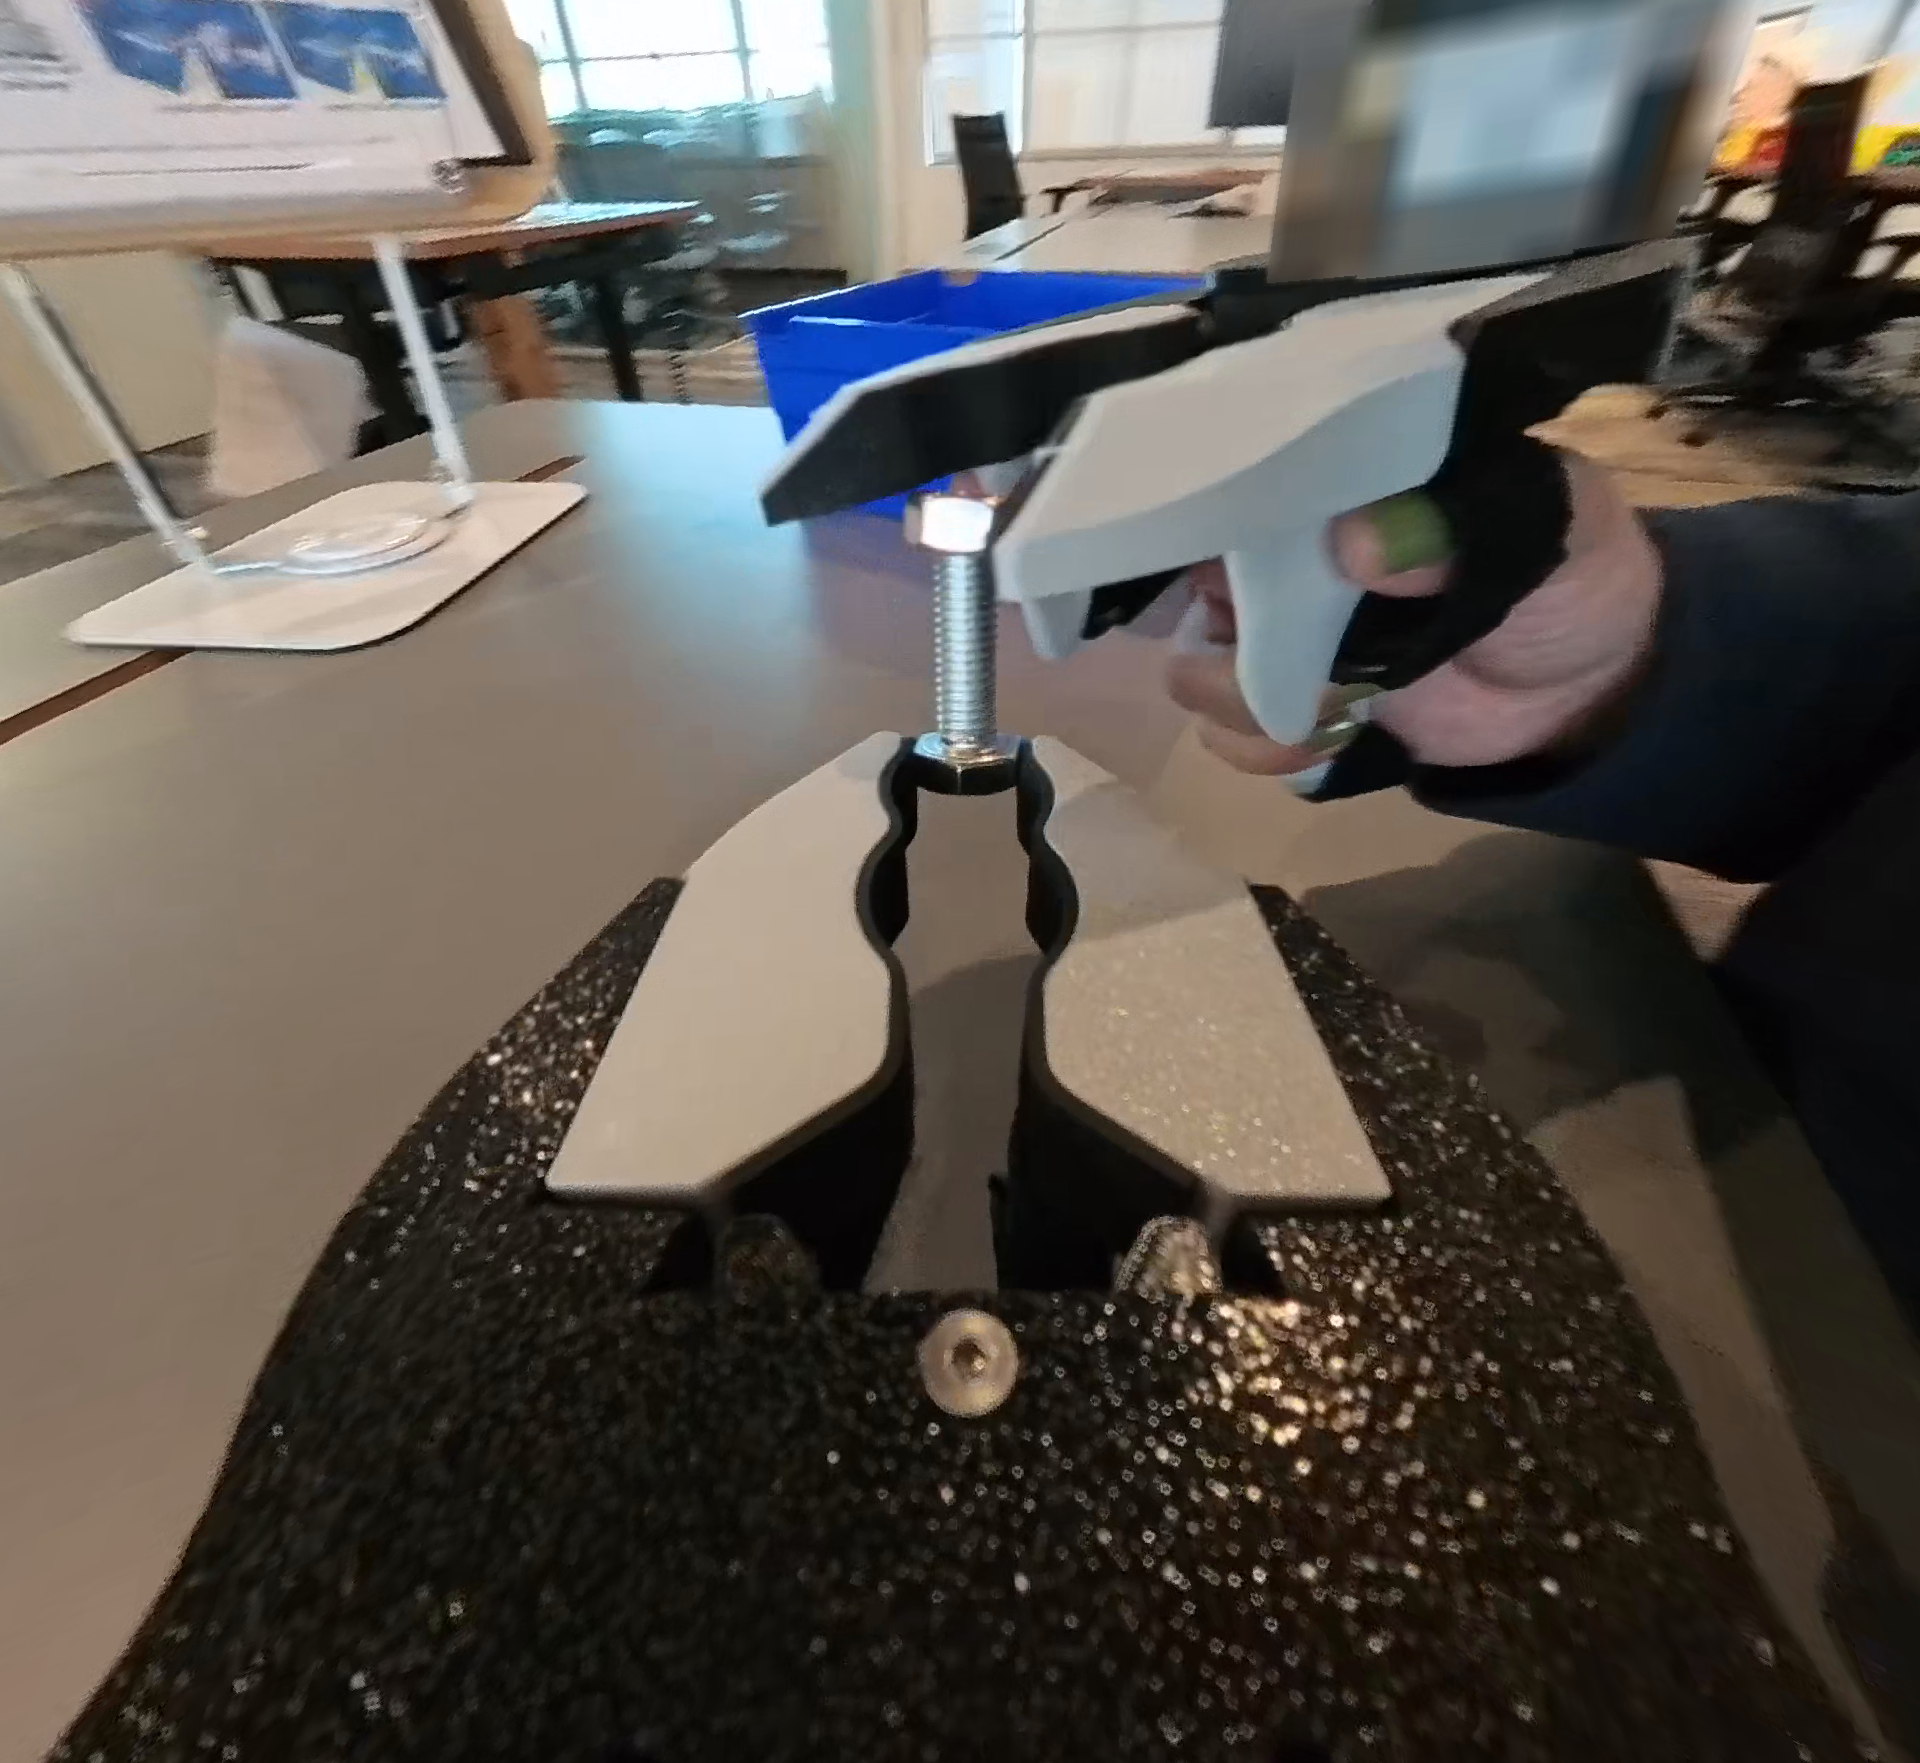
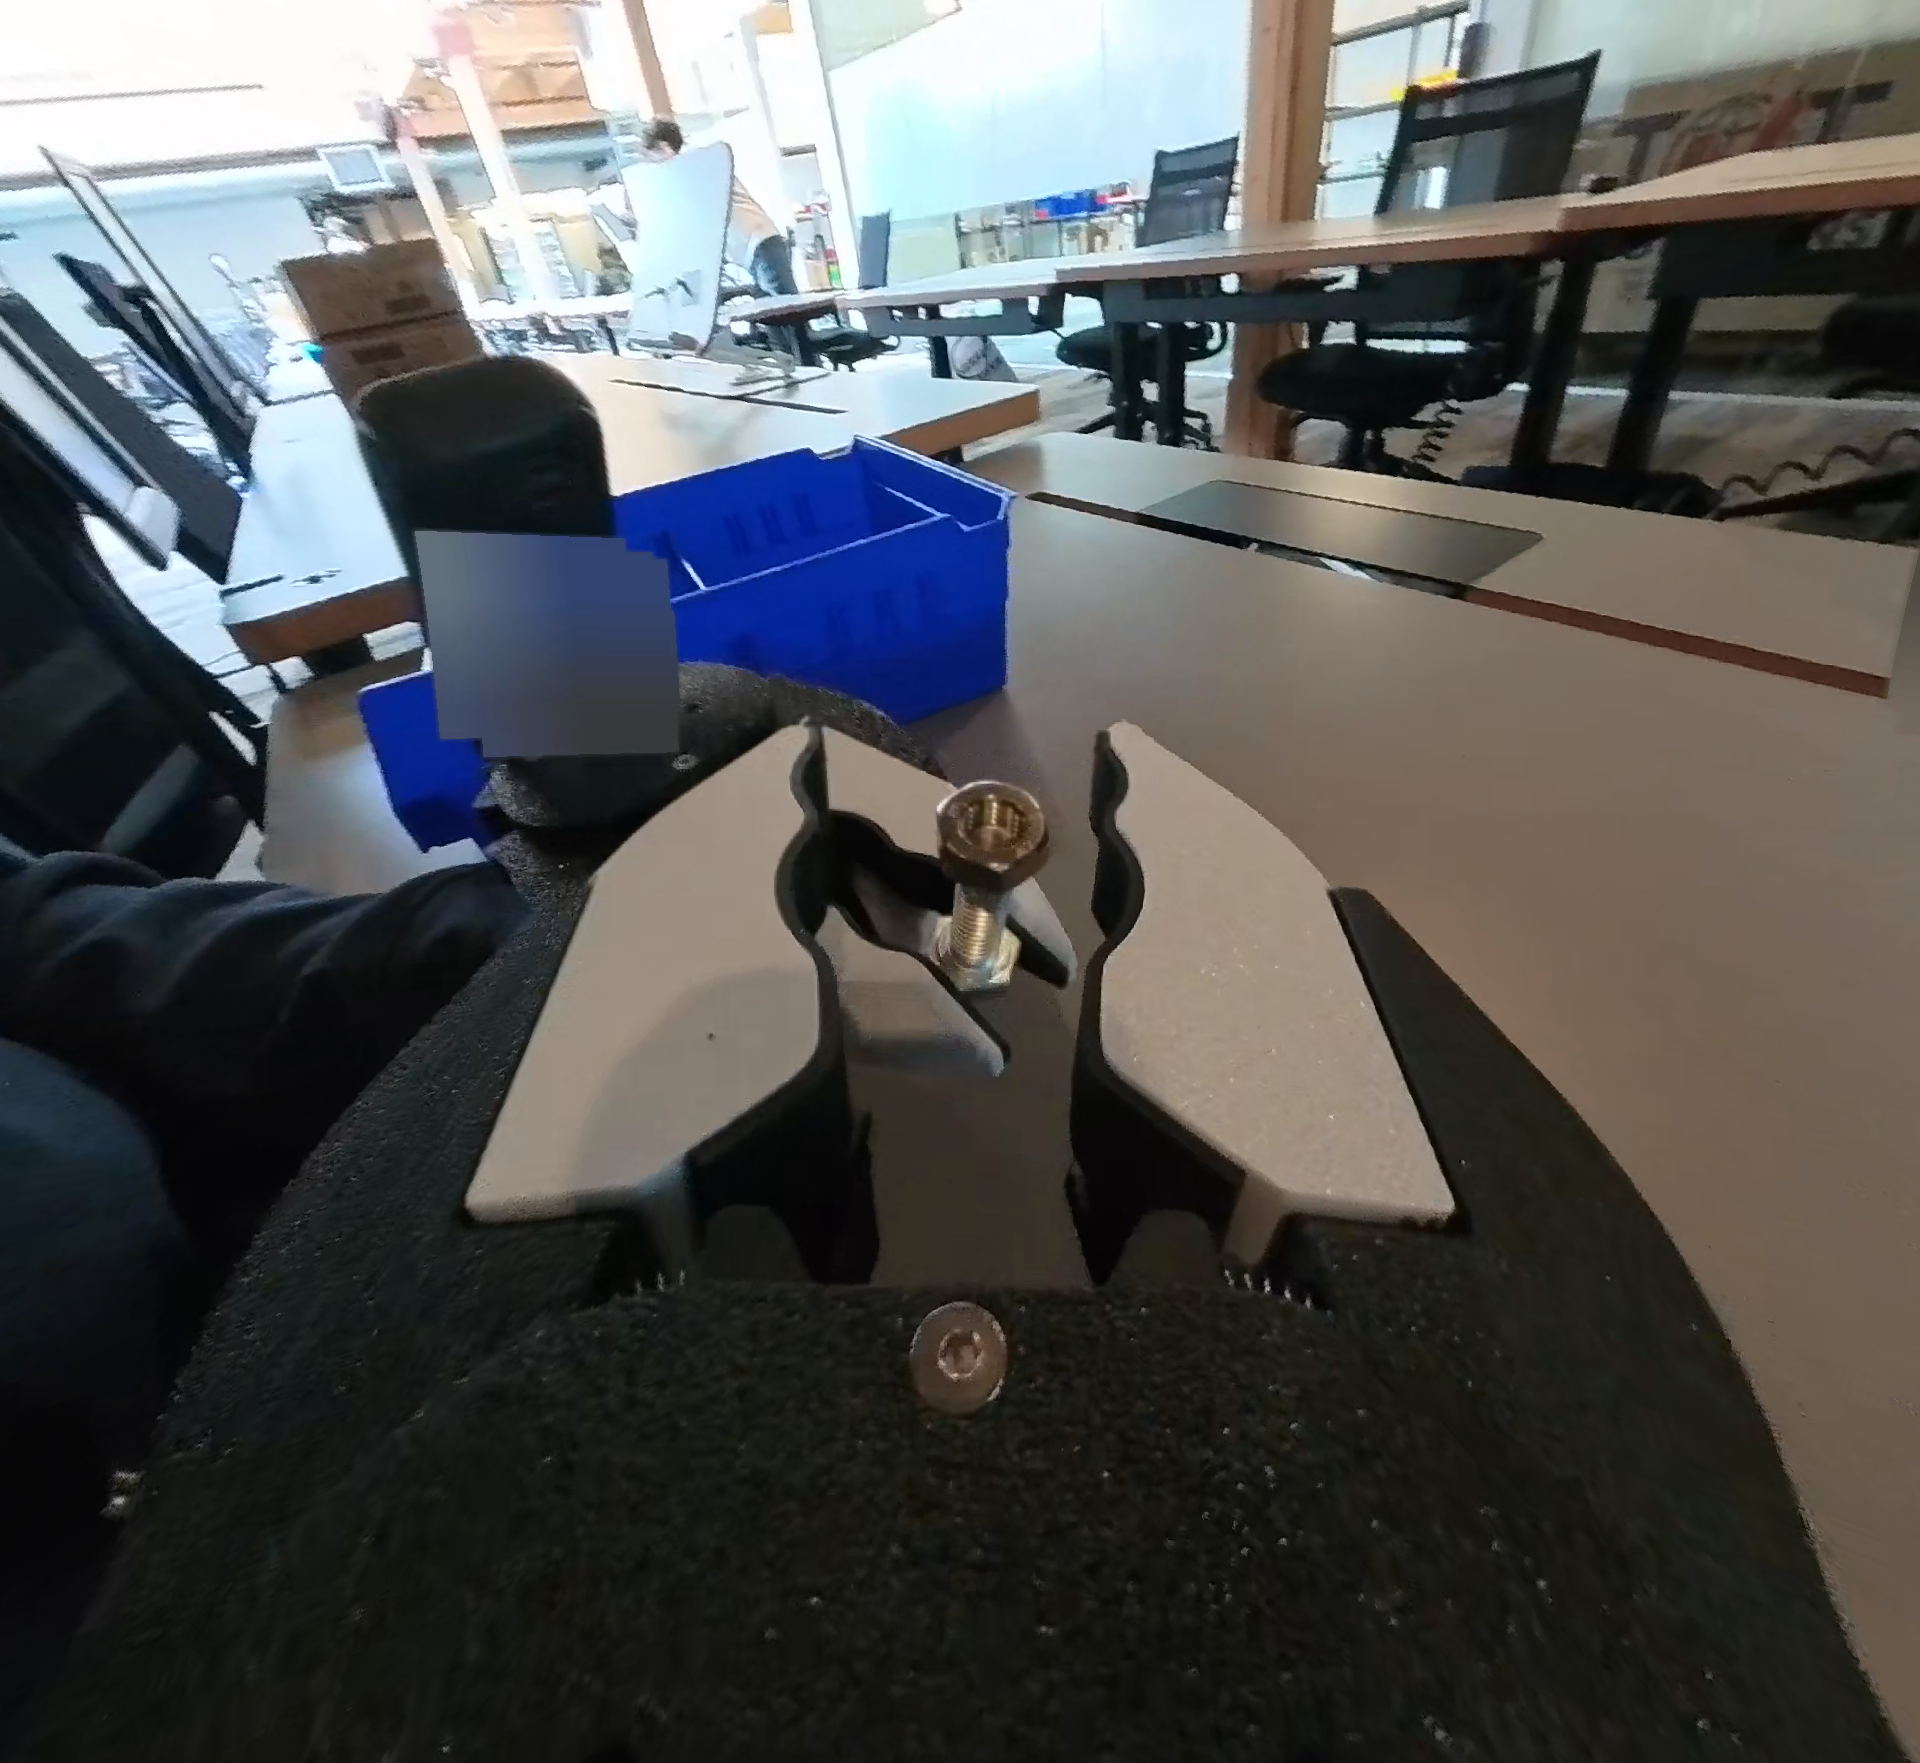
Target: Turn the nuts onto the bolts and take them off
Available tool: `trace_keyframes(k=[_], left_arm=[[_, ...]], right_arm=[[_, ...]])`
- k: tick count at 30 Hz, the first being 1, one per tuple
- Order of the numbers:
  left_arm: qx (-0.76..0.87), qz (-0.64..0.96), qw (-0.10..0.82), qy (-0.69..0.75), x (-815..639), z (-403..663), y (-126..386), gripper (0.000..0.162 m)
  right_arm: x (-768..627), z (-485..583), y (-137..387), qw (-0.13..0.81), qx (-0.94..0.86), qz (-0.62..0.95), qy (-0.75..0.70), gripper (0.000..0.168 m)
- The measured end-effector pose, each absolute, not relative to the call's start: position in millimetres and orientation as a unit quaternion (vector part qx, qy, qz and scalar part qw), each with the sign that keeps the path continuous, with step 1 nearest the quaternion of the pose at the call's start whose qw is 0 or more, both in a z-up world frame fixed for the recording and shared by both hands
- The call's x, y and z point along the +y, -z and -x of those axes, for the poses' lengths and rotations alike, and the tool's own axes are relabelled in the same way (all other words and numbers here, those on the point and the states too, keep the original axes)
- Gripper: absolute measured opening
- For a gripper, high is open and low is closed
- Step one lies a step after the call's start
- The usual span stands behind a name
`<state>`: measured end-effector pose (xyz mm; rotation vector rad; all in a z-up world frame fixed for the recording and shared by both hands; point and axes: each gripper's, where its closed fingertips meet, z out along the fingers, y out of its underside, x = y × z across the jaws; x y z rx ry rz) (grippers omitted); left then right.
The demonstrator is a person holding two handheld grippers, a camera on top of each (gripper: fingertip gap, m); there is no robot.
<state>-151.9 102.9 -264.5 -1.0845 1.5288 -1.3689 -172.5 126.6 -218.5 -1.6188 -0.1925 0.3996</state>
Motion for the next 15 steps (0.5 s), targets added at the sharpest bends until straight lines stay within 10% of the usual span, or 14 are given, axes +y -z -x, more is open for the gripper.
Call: trace_keyframes(k=[15], left_arm=[[0.574,0.415,0.352,0.612,100.3,157.3,255.5,0.018]], right_arm=[[117.0,181.8,214.4,0.673,-0.125,0.700,-0.205,0.048]])
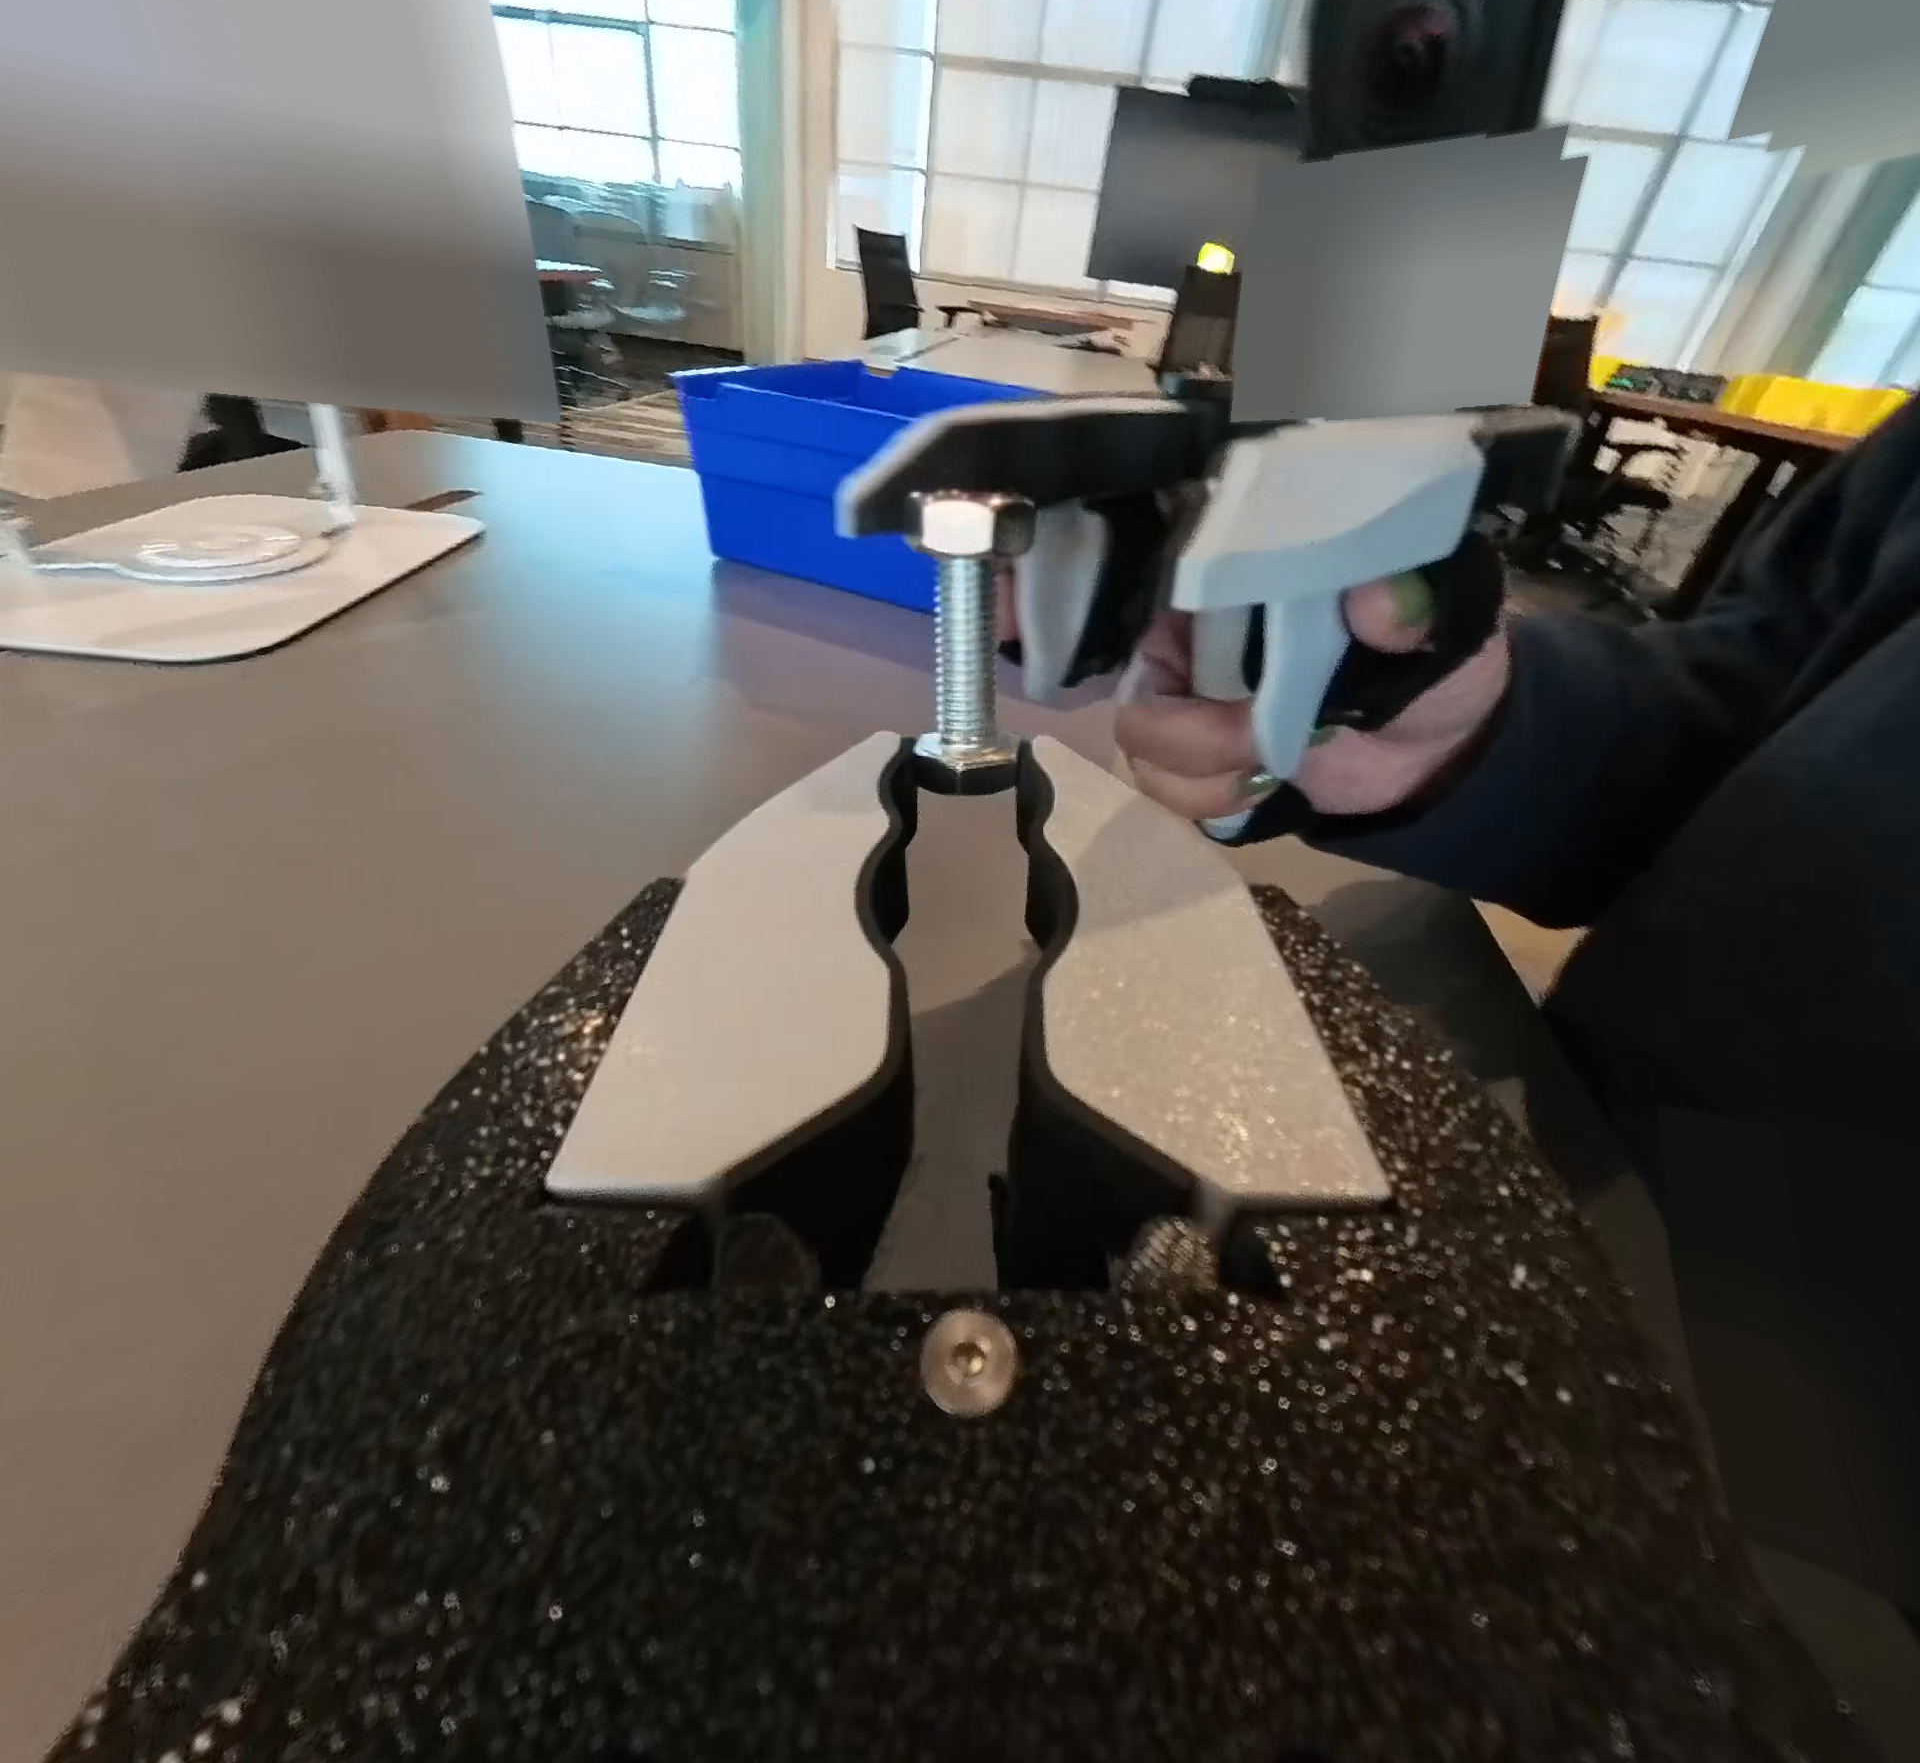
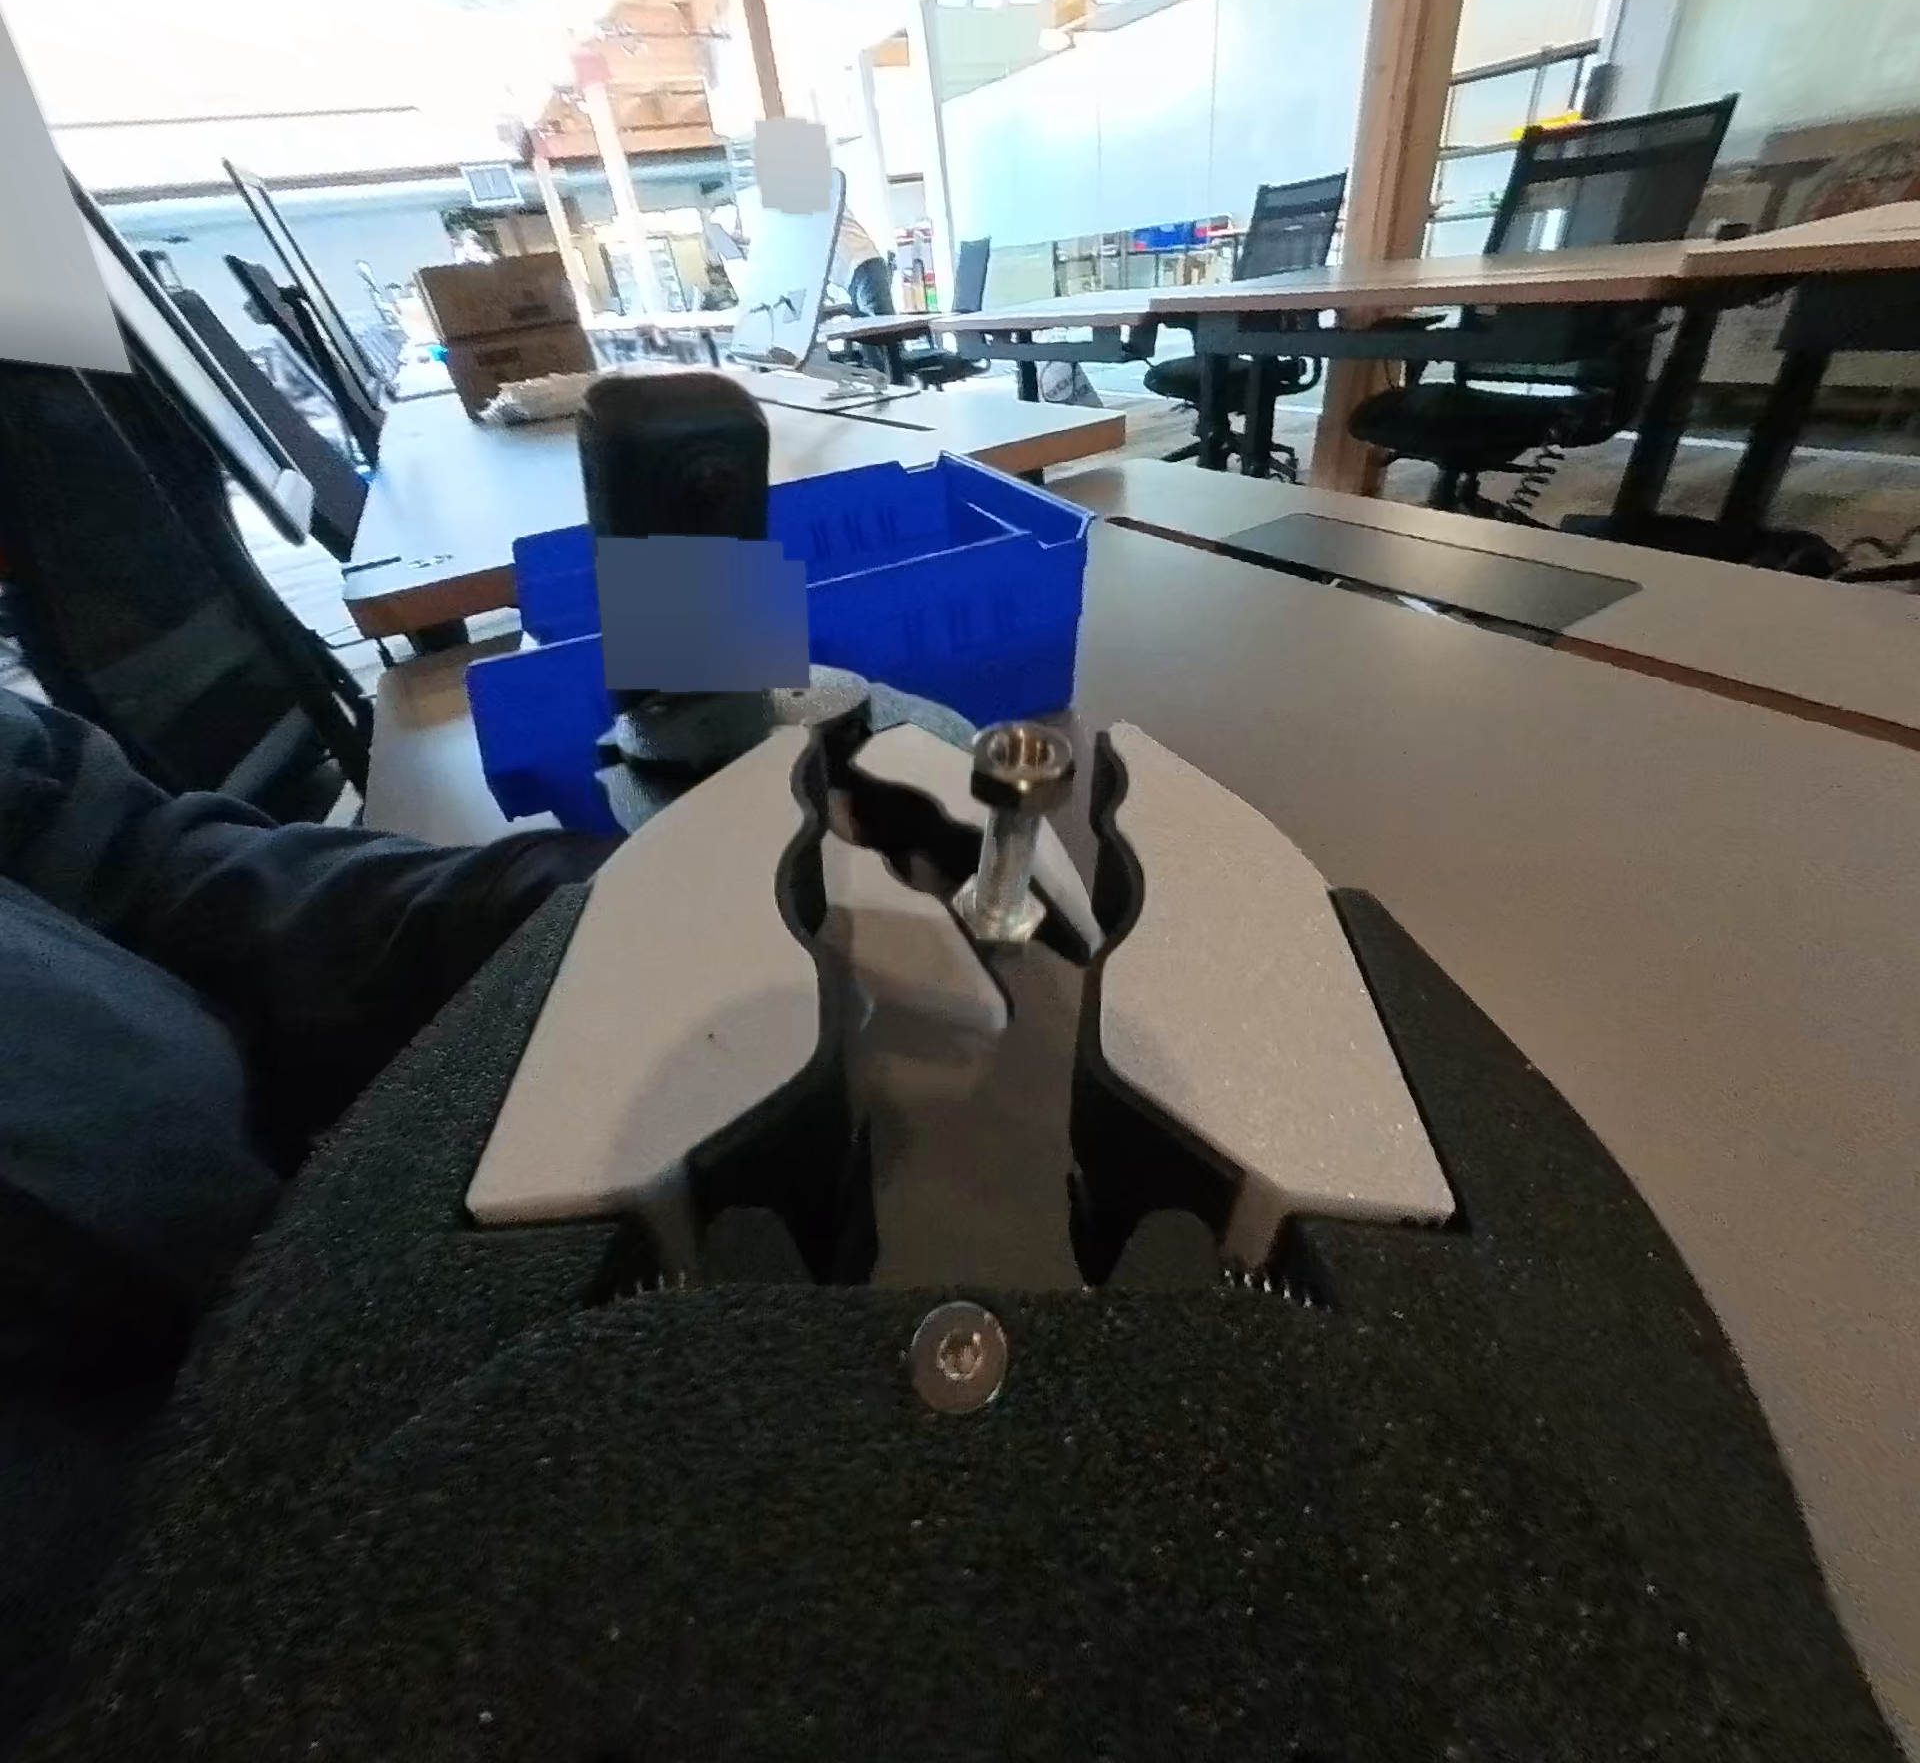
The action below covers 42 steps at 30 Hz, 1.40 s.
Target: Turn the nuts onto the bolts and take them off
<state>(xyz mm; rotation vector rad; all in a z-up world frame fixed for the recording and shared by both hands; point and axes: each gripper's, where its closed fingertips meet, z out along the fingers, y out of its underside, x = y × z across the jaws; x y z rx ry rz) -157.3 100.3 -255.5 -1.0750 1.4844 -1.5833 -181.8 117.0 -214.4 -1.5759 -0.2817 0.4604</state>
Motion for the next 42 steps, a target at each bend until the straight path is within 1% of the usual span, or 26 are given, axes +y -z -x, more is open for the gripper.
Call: trace_keyframes(k=[4,7,13,16,18,19,23,28,29,30,31,35,36,38,40,41,42], left_arm=[[0.571,0.407,0.346,0.624,98.9,159.1,253.3,0.018],[0.550,0.414,0.341,0.640,108.0,161.3,249.6,0.018],[0.596,0.378,0.315,0.635,83.4,161.7,254.8,0.018],[0.587,0.385,0.321,0.635,88.6,161.3,253.8,0.018],[0.573,0.392,0.326,0.641,96.0,160.8,251.1,0.018],[0.571,0.391,0.323,0.645,96.6,161.2,250.2,0.018],[0.600,0.361,0.294,0.650,77.2,163.3,253.0,0.018],[0.601,0.358,0.292,0.653,76.5,165.2,252.7,0.018],[0.594,0.360,0.295,0.656,79.6,165.8,251.0,0.018],[0.586,0.364,0.294,0.661,82.4,165.8,249.6,0.018],[0.582,0.365,0.291,0.666,83.4,165.5,248.2,0.018],[0.600,0.350,0.275,0.665,70.7,165.2,251.0,0.018],[0.605,0.348,0.273,0.662,68.5,164.5,252.3,0.018],[0.601,0.348,0.273,0.666,69.3,163.2,251.2,0.018],[0.593,0.351,0.278,0.670,74.4,163.4,249.2,0.018],[0.588,0.353,0.282,0.671,77.3,163.9,247.6,0.018],[0.582,0.354,0.282,0.675,79.4,164.3,246.0,0.018]], right_arm=[[114.1,188.1,213.3,0.668,-0.139,0.698,-0.216,0.050],[104.2,182.8,211.5,0.679,-0.124,0.689,-0.222,0.045],[115.5,187.7,207.9,0.678,-0.147,0.687,-0.215,0.053],[109.0,188.0,214.5,0.655,-0.171,0.706,-0.209,0.044],[99.1,175.2,214.9,0.649,-0.167,0.713,-0.206,0.033],[96.5,170.4,212.4,0.651,-0.163,0.711,-0.211,0.034],[102.5,179.6,204.8,0.651,-0.202,0.697,-0.222,0.048],[94.5,197.7,219.9,0.612,-0.264,0.703,-0.246,0.049],[87.7,191.5,221.1,0.613,-0.271,0.704,-0.237,0.047],[82.4,182.8,221.6,0.614,-0.274,0.705,-0.224,0.037],[79.6,176.2,219.4,0.620,-0.272,0.703,-0.217,0.037],[92.4,181.4,207.4,0.639,-0.270,0.683,-0.232,0.052],[95.7,187.5,208.7,0.634,-0.279,0.680,-0.239,0.052],[95.5,196.4,214.9,0.618,-0.304,0.681,-0.247,0.047],[85.7,189.5,219.7,0.606,-0.317,0.690,-0.235,0.047],[78.3,179.8,221.3,0.603,-0.322,0.695,-0.223,0.039],[68.8,173.4,220.0,0.602,-0.327,0.691,-0.231,0.027]])
